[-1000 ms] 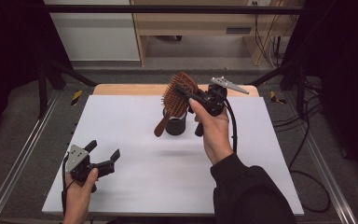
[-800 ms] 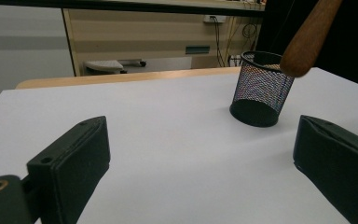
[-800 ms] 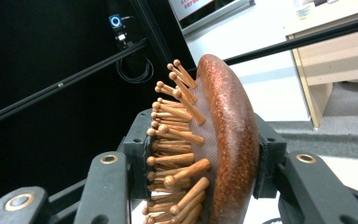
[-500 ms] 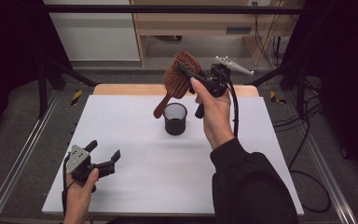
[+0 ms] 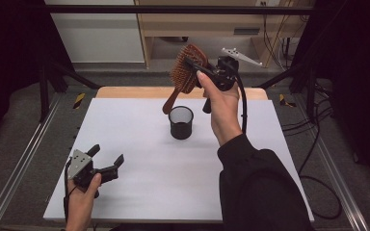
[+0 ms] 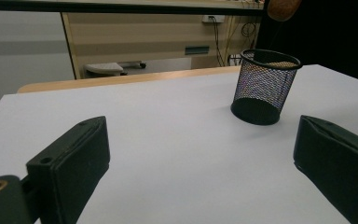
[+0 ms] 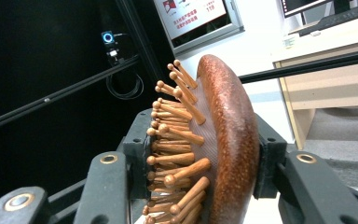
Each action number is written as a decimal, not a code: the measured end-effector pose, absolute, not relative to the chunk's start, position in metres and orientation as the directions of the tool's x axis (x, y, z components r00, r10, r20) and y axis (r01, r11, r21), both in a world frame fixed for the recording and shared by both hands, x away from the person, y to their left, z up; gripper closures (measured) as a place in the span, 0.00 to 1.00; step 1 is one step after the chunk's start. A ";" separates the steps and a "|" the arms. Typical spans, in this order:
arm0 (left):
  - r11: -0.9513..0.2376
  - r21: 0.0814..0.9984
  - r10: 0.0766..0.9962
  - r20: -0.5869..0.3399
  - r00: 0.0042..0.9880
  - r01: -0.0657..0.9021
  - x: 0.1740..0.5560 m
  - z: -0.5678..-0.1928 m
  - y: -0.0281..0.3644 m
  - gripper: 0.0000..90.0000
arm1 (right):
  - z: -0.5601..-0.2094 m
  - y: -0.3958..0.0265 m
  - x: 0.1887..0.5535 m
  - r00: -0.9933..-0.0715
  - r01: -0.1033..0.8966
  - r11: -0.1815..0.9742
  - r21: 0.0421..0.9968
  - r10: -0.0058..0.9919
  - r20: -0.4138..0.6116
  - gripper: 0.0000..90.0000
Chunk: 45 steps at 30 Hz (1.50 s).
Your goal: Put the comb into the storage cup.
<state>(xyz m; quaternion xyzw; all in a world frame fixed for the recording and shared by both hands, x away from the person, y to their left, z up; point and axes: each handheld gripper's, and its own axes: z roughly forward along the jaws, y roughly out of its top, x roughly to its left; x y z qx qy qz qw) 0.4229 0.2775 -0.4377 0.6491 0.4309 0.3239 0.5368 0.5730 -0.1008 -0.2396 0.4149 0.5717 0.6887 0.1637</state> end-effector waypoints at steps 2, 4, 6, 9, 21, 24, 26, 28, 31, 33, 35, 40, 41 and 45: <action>-0.050 0.976 0.907 -0.044 0.419 0.211 0.423 -0.438 0.278 0.04 | -0.239 -0.101 0.574 -0.600 0.245 -0.289 0.925 0.704 0.379 0.58; -0.050 0.976 0.907 -0.044 0.418 0.211 0.423 -0.438 0.278 0.04 | -0.239 -0.101 0.575 -0.600 0.244 -0.288 0.926 0.705 0.378 0.58; -0.049 0.976 0.908 -0.045 0.417 0.211 0.423 -0.438 0.278 0.04 | -0.239 -0.102 0.576 -0.599 0.240 -0.288 0.927 0.708 0.375 0.58; -0.051 0.976 0.907 -0.044 0.419 0.211 0.423 -0.438 0.278 0.04 | -0.239 -0.103 0.577 -0.591 0.234 -0.279 0.931 0.720 0.364 0.58; -0.054 0.976 0.906 -0.042 0.421 0.213 0.423 -0.438 0.277 0.04 | -0.241 -0.108 0.580 -0.587 0.233 -0.280 0.931 0.723 0.364 0.58; -0.055 0.975 0.906 -0.042 0.422 0.214 0.423 -0.439 0.277 0.04 | -0.241 -0.108 0.581 -0.586 0.231 -0.277 0.933 0.725 0.361 0.58; -0.059 0.975 0.907 -0.036 0.421 0.212 0.423 -0.439 0.277 0.04 | -0.241 -0.107 0.581 -0.585 0.229 -0.273 0.934 0.729 0.356 0.58; -0.058 0.975 0.904 -0.040 0.426 0.216 0.424 -0.439 0.277 0.04 | -0.242 -0.107 0.581 -0.584 0.230 -0.270 0.935 0.730 0.355 0.58; -0.061 0.975 0.904 -0.038 0.427 0.216 0.424 -0.439 0.277 0.04 | -0.242 -0.107 0.582 -0.581 0.230 -0.267 0.936 0.734 0.352 0.58; -0.061 0.975 0.903 -0.038 0.427 0.216 0.424 -0.439 0.277 0.04 | -0.243 -0.107 0.582 -0.582 0.229 -0.267 0.936 0.733 0.352 0.58; -0.061 0.974 0.903 -0.039 0.428 0.217 0.424 -0.439 0.277 0.04 | -0.243 -0.106 0.582 -0.582 0.228 -0.265 0.937 0.734 0.350 0.58; -0.061 0.974 0.902 -0.039 0.429 0.217 0.424 -0.439 0.276 0.04 | -0.244 -0.106 0.582 -0.581 0.224 -0.254 0.941 0.740 0.339 0.58; -0.062 0.974 0.902 -0.039 0.430 0.217 0.424 -0.439 0.276 0.04 | -0.244 -0.106 0.582 -0.580 0.220 -0.249 0.943 0.744 0.332 0.58; -0.063 0.974 0.902 -0.039 0.431 0.219 0.424 -0.439 0.276 0.04 | -0.245 -0.106 0.583 -0.570 0.208 -0.246 0.947 0.756 0.322 0.58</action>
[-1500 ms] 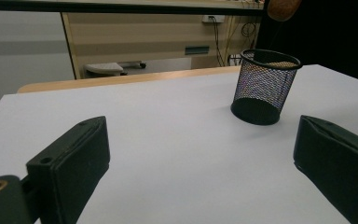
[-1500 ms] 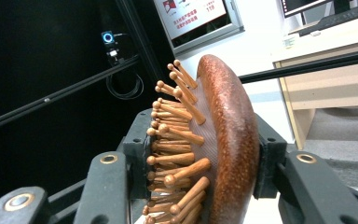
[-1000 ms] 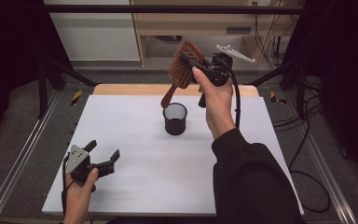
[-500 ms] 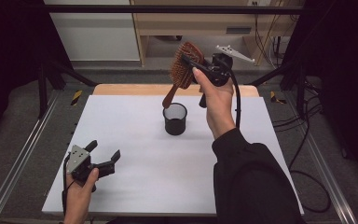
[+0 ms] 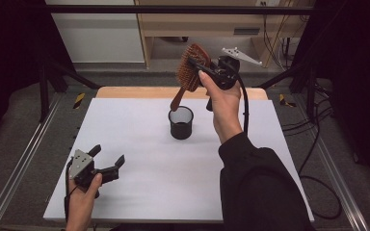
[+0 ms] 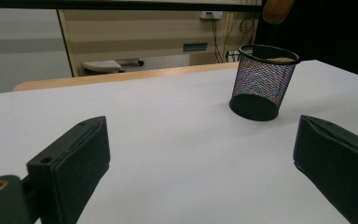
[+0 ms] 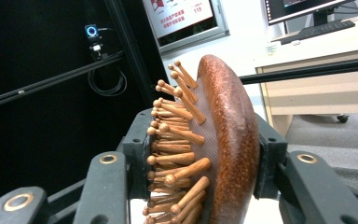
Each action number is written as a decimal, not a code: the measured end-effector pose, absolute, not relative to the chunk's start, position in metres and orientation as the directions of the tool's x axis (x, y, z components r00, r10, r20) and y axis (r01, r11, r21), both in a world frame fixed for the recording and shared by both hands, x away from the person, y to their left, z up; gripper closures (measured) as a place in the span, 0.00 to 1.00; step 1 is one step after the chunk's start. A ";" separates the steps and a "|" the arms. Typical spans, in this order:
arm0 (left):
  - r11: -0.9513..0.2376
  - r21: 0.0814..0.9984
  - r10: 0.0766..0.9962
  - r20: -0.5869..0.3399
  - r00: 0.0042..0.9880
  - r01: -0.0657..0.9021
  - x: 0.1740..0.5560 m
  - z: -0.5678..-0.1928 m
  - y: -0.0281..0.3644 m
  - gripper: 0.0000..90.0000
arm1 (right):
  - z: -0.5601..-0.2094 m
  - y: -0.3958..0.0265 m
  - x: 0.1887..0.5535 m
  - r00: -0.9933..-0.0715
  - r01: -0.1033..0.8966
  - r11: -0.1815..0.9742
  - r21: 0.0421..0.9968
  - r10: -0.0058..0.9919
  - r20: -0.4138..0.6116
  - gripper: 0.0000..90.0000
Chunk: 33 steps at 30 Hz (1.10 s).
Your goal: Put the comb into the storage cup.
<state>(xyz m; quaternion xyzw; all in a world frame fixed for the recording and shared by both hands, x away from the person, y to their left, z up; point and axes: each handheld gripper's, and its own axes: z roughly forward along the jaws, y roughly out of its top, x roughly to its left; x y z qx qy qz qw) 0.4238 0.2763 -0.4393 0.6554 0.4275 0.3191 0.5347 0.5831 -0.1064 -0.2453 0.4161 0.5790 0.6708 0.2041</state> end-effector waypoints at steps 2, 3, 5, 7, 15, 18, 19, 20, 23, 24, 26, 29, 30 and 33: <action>-0.063 0.974 0.902 -0.038 0.431 0.219 0.424 -0.439 0.276 0.04 | -0.246 -0.107 0.584 -0.569 0.206 -0.247 0.947 0.757 0.321 0.58; -0.064 0.974 0.902 -0.037 0.431 0.218 0.424 -0.439 0.276 0.05 | -0.246 -0.108 0.585 -0.563 0.203 -0.242 0.949 0.764 0.316 0.58; -0.065 0.974 0.902 -0.036 0.431 0.217 0.424 -0.439 0.276 0.04 | -0.247 -0.108 0.586 -0.560 0.201 -0.238 0.950 0.768 0.310 0.58; -0.065 0.974 0.902 -0.036 0.431 0.218 0.424 -0.439 0.276 0.05 | -0.248 -0.109 0.587 -0.557 0.202 -0.239 0.950 0.770 0.312 0.58; -0.067 0.974 0.901 -0.034 0.432 0.217 0.424 -0.439 0.276 0.05 | -0.252 -0.110 0.588 -0.550 0.200 -0.230 0.952 0.778 0.304 0.58; -0.067 0.974 0.901 -0.034 0.433 0.217 0.424 -0.439 0.276 0.05 | -0.254 -0.111 0.588 -0.548 0.199 -0.229 0.953 0.780 0.302 0.58; -0.069 0.974 0.900 -0.033 0.434 0.217 0.424 -0.439 0.276 0.05 | -0.254 -0.111 0.589 -0.546 0.200 -0.229 0.953 0.781 0.303 0.58; -0.068 0.974 0.900 -0.033 0.434 0.217 0.424 -0.439 0.275 0.05 | -0.255 -0.112 0.589 -0.545 0.201 -0.230 0.952 0.781 0.304 0.58; -0.069 0.974 0.900 -0.033 0.434 0.217 0.424 -0.439 0.275 0.05 | -0.257 -0.112 0.590 -0.542 0.202 -0.229 0.952 0.784 0.303 0.58; -0.068 0.974 0.900 -0.034 0.434 0.217 0.424 -0.439 0.276 0.05 | -0.257 -0.112 0.590 -0.541 0.202 -0.227 0.953 0.785 0.302 0.58; -0.068 0.974 0.900 -0.034 0.434 0.217 0.424 -0.439 0.276 0.05 | -0.258 -0.112 0.590 -0.541 0.205 -0.226 0.952 0.785 0.302 0.58; -0.070 0.974 0.899 -0.032 0.437 0.215 0.424 -0.439 0.276 0.05 | -0.258 -0.111 0.591 -0.540 0.204 -0.219 0.954 0.788 0.296 0.58; -0.071 0.974 0.899 -0.031 0.437 0.215 0.424 -0.439 0.276 0.04 | -0.259 -0.111 0.591 -0.540 0.203 -0.218 0.955 0.788 0.295 0.58; -0.072 0.974 0.899 -0.030 0.438 0.215 0.424 -0.440 0.275 0.04 | -0.259 -0.110 0.591 -0.538 0.197 -0.208 0.958 0.794 0.284 0.58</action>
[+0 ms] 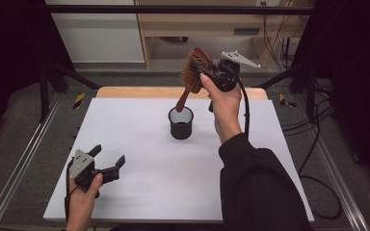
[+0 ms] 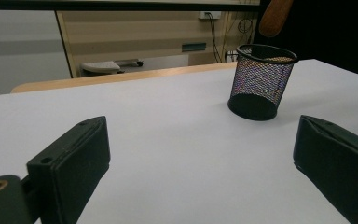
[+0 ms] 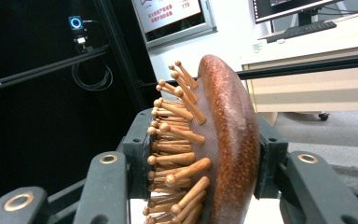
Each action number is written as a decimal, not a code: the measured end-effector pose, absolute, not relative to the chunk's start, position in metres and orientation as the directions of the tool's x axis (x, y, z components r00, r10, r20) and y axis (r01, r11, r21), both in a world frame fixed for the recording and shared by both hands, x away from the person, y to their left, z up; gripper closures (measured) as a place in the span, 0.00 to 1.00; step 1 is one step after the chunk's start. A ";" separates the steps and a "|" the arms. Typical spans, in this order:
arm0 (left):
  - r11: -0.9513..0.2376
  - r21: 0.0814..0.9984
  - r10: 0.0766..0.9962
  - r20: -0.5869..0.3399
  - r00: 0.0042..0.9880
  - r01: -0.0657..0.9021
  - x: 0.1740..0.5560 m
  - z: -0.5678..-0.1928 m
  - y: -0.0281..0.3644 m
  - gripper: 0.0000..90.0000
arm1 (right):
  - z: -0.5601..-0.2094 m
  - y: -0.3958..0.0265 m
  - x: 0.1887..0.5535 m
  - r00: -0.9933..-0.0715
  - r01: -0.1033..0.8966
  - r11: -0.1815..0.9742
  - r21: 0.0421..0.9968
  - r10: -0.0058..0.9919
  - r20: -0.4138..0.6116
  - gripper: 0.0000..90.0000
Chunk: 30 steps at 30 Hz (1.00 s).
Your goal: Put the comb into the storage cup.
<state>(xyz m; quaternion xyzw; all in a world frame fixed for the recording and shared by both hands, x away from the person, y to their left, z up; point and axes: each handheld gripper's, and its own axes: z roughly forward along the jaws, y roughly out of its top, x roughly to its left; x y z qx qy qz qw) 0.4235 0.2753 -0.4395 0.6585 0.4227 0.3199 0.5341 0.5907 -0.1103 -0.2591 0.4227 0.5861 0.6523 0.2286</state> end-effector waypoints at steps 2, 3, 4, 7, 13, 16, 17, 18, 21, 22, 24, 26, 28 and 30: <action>-0.072 0.974 0.899 -0.030 0.438 0.215 0.423 -0.439 0.275 0.04 | -0.259 -0.110 0.590 -0.539 0.196 -0.203 0.959 0.795 0.279 0.58; -0.072 0.974 0.899 -0.030 0.438 0.215 0.423 -0.439 0.275 0.04 | -0.259 -0.109 0.590 -0.539 0.197 -0.203 0.959 0.795 0.279 0.58; -0.071 0.974 0.899 -0.030 0.438 0.214 0.423 -0.439 0.275 0.04 | -0.260 -0.109 0.590 -0.540 0.195 -0.203 0.960 0.795 0.278 0.58; -0.071 0.975 0.899 -0.029 0.437 0.210 0.423 -0.439 0.276 0.04 | -0.261 -0.108 0.591 -0.541 0.198 -0.194 0.961 0.795 0.272 0.57; -0.071 0.976 0.898 -0.027 0.440 0.205 0.423 -0.439 0.275 0.04 | -0.267 -0.109 0.593 -0.534 0.207 -0.193 0.959 0.799 0.276 0.57; -0.074 0.976 0.897 -0.025 0.441 0.206 0.423 -0.439 0.275 0.04 | -0.271 -0.110 0.594 -0.532 0.217 -0.196 0.956 0.797 0.285 0.57; -0.074 0.976 0.897 -0.025 0.441 0.206 0.423 -0.439 0.275 0.04 | -0.271 -0.110 0.594 -0.532 0.217 -0.196 0.956 0.797 0.285 0.57; -0.074 0.976 0.897 -0.025 0.441 0.207 0.423 -0.439 0.275 0.04 | -0.273 -0.111 0.595 -0.529 0.222 -0.193 0.956 0.800 0.284 0.57; -0.074 0.976 0.897 -0.025 0.441 0.206 0.423 -0.439 0.275 0.04 | -0.276 -0.111 0.596 -0.526 0.225 -0.192 0.955 0.801 0.285 0.57; -0.074 0.976 0.897 -0.025 0.441 0.206 0.423 -0.439 0.275 0.04 | -0.277 -0.111 0.596 -0.524 0.227 -0.197 0.954 0.801 0.290 0.57; -0.076 0.975 0.896 -0.024 0.443 0.207 0.423 -0.439 0.275 0.04 | -0.278 -0.112 0.596 -0.523 0.229 -0.192 0.954 0.802 0.287 0.57; -0.077 0.975 0.896 -0.023 0.444 0.207 0.423 -0.439 0.274 0.04 | -0.279 -0.112 0.597 -0.523 0.227 -0.190 0.955 0.803 0.284 0.57; -0.078 0.975 0.896 -0.023 0.444 0.207 0.423 -0.439 0.274 0.04 | -0.279 -0.112 0.597 -0.522 0.228 -0.190 0.955 0.804 0.285 0.57; -0.077 0.975 0.896 -0.023 0.444 0.207 0.423 -0.439 0.274 0.04 | -0.280 -0.111 0.597 -0.522 0.229 -0.191 0.955 0.804 0.286 0.57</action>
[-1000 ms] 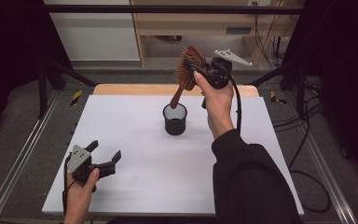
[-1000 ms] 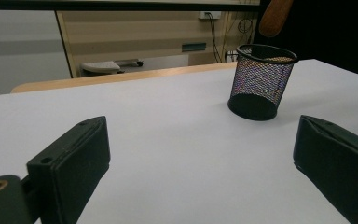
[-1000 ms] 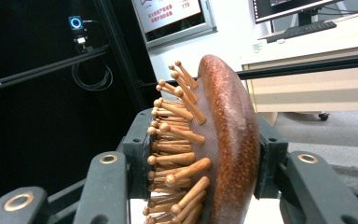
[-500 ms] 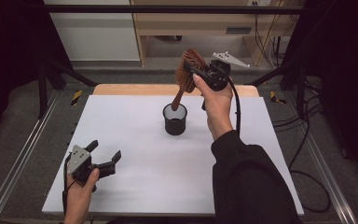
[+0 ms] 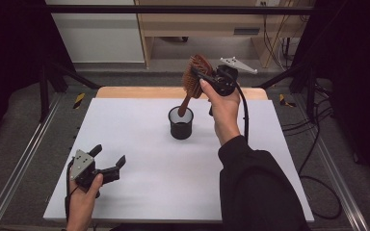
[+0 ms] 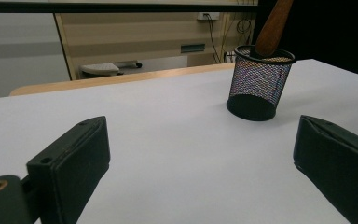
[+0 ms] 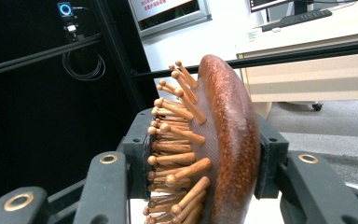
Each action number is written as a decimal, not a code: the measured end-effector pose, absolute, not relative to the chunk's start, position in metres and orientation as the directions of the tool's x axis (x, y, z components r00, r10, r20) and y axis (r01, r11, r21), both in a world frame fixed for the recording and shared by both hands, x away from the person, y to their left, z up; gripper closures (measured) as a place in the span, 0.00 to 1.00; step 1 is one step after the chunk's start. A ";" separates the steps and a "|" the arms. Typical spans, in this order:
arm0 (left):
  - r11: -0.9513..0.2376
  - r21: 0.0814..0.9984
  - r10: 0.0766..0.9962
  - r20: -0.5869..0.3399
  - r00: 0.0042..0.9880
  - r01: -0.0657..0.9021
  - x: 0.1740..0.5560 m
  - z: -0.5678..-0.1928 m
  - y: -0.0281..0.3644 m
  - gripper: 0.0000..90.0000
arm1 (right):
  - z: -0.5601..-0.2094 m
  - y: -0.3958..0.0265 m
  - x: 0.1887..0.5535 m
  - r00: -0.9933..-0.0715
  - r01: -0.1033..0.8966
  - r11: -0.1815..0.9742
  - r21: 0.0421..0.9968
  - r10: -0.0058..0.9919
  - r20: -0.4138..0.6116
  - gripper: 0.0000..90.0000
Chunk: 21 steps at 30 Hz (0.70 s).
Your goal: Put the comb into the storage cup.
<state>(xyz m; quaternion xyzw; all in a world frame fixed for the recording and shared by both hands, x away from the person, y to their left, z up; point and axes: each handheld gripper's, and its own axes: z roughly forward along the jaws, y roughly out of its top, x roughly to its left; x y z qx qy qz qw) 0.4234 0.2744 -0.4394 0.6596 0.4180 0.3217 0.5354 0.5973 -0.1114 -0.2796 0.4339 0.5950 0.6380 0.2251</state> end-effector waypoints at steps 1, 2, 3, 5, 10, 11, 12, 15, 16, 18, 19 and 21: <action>-0.077 0.975 0.896 -0.023 0.444 0.207 0.423 -0.439 0.274 0.04 | -0.280 -0.111 0.597 -0.523 0.229 -0.190 0.955 0.803 0.285 0.57; -0.077 0.975 0.896 -0.023 0.444 0.206 0.423 -0.439 0.274 0.04 | -0.280 -0.111 0.598 -0.523 0.229 -0.189 0.955 0.804 0.284 0.57; -0.077 0.975 0.896 -0.024 0.444 0.207 0.423 -0.439 0.275 0.04 | -0.281 -0.110 0.598 -0.523 0.230 -0.188 0.955 0.803 0.284 0.57; -0.078 0.975 0.896 -0.023 0.444 0.207 0.423 -0.439 0.274 0.04 | -0.282 -0.109 0.598 -0.525 0.232 -0.184 0.955 0.803 0.282 0.57; -0.078 0.975 0.895 -0.022 0.445 0.206 0.423 -0.439 0.274 0.04 | -0.286 -0.107 0.599 -0.522 0.237 -0.181 0.955 0.805 0.282 0.57; -0.078 0.975 0.896 -0.023 0.444 0.207 0.423 -0.439 0.274 0.04 | -0.287 -0.107 0.599 -0.522 0.239 -0.180 0.954 0.804 0.283 0.57; -0.078 0.975 0.896 -0.023 0.444 0.207 0.423 -0.439 0.274 0.04 | -0.289 -0.107 0.599 -0.522 0.242 -0.179 0.954 0.804 0.283 0.57; -0.077 0.975 0.895 -0.023 0.444 0.208 0.423 -0.439 0.274 0.04 | -0.293 -0.106 0.600 -0.522 0.248 -0.181 0.952 0.803 0.289 0.57; -0.079 0.975 0.895 -0.023 0.445 0.209 0.423 -0.439 0.274 0.04 | -0.294 -0.105 0.600 -0.522 0.248 -0.180 0.952 0.803 0.288 0.57; -0.079 0.975 0.895 -0.022 0.445 0.208 0.423 -0.439 0.274 0.04 | -0.296 -0.104 0.600 -0.522 0.252 -0.181 0.951 0.802 0.291 0.57; -0.079 0.975 0.896 -0.022 0.444 0.208 0.423 -0.439 0.274 0.04 | -0.297 -0.103 0.600 -0.523 0.253 -0.178 0.951 0.802 0.289 0.57; -0.078 0.975 0.896 -0.023 0.443 0.209 0.424 -0.439 0.275 0.04 | -0.299 -0.103 0.601 -0.522 0.256 -0.176 0.951 0.803 0.289 0.57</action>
